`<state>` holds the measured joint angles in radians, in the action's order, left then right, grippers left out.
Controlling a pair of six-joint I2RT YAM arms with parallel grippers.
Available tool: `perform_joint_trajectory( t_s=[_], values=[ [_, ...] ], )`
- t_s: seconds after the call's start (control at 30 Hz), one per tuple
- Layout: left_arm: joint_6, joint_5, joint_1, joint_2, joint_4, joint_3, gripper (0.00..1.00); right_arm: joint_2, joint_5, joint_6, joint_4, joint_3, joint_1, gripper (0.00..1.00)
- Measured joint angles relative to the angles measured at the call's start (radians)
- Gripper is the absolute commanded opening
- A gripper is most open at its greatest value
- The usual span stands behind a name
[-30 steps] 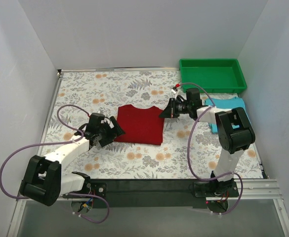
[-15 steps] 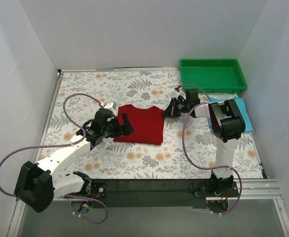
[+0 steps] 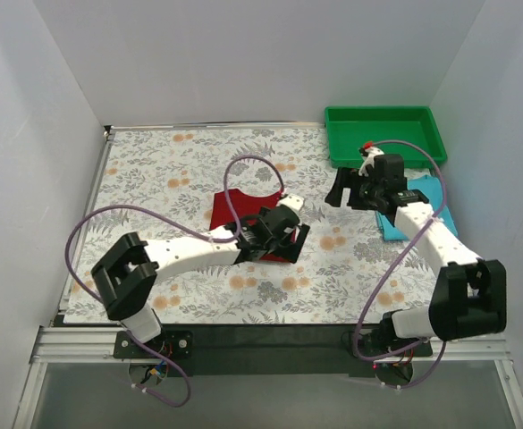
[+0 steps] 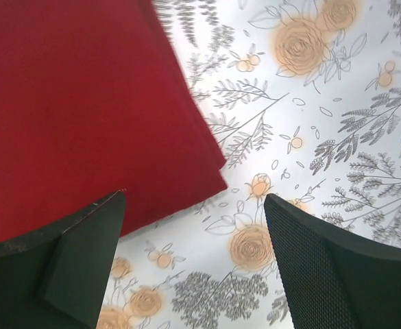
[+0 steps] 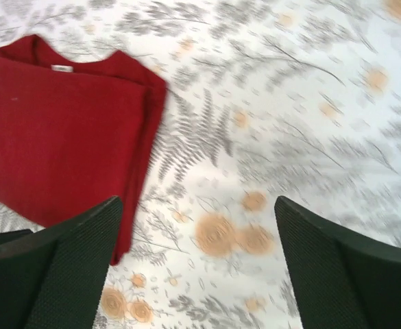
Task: Fold and stack the t-shirts
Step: Neatly place the folded tshirt to the corner
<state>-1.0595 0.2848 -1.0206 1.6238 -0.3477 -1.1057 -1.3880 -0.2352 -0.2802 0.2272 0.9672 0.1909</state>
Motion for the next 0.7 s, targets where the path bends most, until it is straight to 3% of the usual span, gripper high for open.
perform_joint_trajectory(
  t_s=[0.2, 0.43, 0.57, 0.7],
  values=[
    [0.098, 0.087, -0.105, 0.193, -0.043, -0.117, 0.71, 0.205, 0.129, 0.016, 0.185, -0.102, -0.051, 0.9],
    [0.175, 0.158, -0.143, 0.304, -0.088, -0.16, 0.62, 0.33, 0.145, 0.014, 0.271, -0.213, -0.052, 0.9],
    [0.199, 0.188, -0.143, 0.325, -0.089, -0.168, 0.47, 0.355, 0.126, 0.005, 0.295, -0.258, -0.052, 0.89],
    [0.211, 0.224, -0.151, 0.345, -0.085, -0.176, 0.24, 0.352, 0.08, -0.01, 0.285, -0.279, -0.052, 0.87]
  ],
)
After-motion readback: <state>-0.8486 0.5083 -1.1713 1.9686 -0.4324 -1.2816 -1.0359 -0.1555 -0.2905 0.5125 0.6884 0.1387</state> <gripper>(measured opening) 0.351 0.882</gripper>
